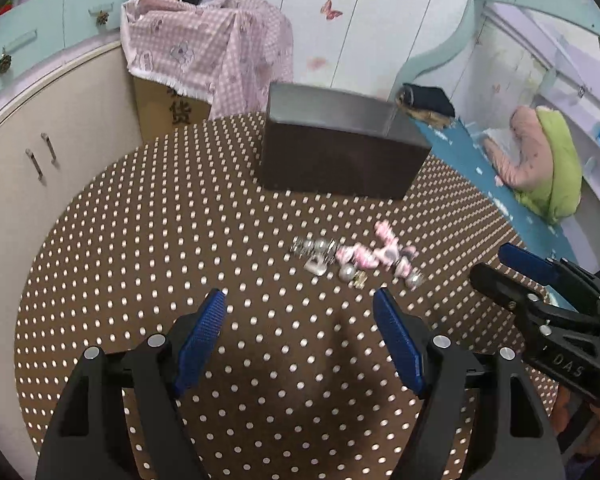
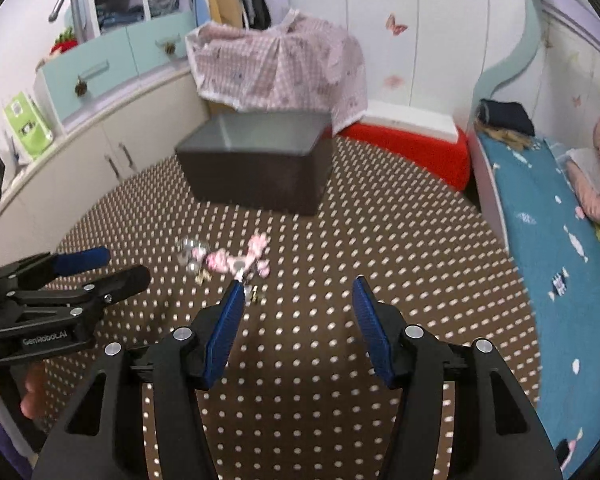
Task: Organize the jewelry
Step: 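Grasp a silver pearl charm with the right gripper, then carry the pearl charm into the metal box with the right gripper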
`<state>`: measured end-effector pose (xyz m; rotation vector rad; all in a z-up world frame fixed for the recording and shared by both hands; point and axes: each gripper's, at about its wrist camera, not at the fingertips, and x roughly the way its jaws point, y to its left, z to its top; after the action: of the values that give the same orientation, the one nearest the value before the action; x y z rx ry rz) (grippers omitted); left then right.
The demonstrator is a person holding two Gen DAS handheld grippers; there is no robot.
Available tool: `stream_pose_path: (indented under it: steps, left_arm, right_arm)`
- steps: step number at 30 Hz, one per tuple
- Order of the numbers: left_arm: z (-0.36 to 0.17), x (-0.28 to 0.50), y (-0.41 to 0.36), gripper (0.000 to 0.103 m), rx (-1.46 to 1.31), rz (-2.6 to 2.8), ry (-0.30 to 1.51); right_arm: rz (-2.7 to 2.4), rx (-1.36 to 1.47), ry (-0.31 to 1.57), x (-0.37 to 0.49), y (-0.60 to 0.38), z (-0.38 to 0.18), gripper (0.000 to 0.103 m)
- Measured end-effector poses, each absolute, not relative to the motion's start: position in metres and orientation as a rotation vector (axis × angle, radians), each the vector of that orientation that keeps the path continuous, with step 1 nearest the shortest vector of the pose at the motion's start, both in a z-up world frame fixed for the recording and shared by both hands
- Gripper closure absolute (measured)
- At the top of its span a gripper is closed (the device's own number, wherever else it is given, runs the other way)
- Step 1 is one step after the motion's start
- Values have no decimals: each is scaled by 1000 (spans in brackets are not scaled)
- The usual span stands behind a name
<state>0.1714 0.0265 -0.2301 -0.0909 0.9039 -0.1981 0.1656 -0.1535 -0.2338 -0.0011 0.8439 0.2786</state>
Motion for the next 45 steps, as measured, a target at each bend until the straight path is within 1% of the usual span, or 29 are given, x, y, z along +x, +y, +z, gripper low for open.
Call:
stream_pose_path:
  steps: [6,13,14,16,17,18,19,22,27,29,40,42,44,45]
  left_arm:
    - [-240,174,35,29,-101,-182,924]
    - [-244,178,44,29,-144,-191,933]
    - [-244,179,43,29,-143,-193,934]
    - [-244,180,41,29,-140,-207,931]
    - [-244,182,41,29,-137,-211,932]
    - [-244,183,40,29,-135,-212,930]
    - [-243,183,38,29,-137,-216,929]
    - [-243,185,34,29,-142,-228,927]
    - [-244,187,22,29,-128,-247,932]
    - [-246,187,16,29,-116,-249,933]
    - [-250,203,-9,30,-29,-203,927]
    - [-250,206,-14,32,-3,-189,927]
    - [-252,207,-19,43,65,-153,919]
    - [-253,207,-18,43,81,-151,915]
  right_arm:
    - [327,-26,879,177,-132,-252,48]
    - [365,-56,902,188,-116,-260,50]
    - [367,-54,902,189,-116,-261,53]
    - [372,-73,910,191,-115,-262,64]
    - [370,-77,909,193,-115,-262,66]
    - [376,-86,910,193,-114,-262,78]
    - [374,-98,908,193,-114,-261,81]
    - [393,-106,899,190,-117,-259,85]
    - [364,-89,894,182,-137,-256,86]
    - [354,-72,887,179,-148,-254,89]
    - [344,4,889,184,-180,-254,89]
    - [348,10,888,186,-181,-256,89]
    - [351,15,891,187,-182,-257,89]
    - [350,17,889,188,-183,-258,89]
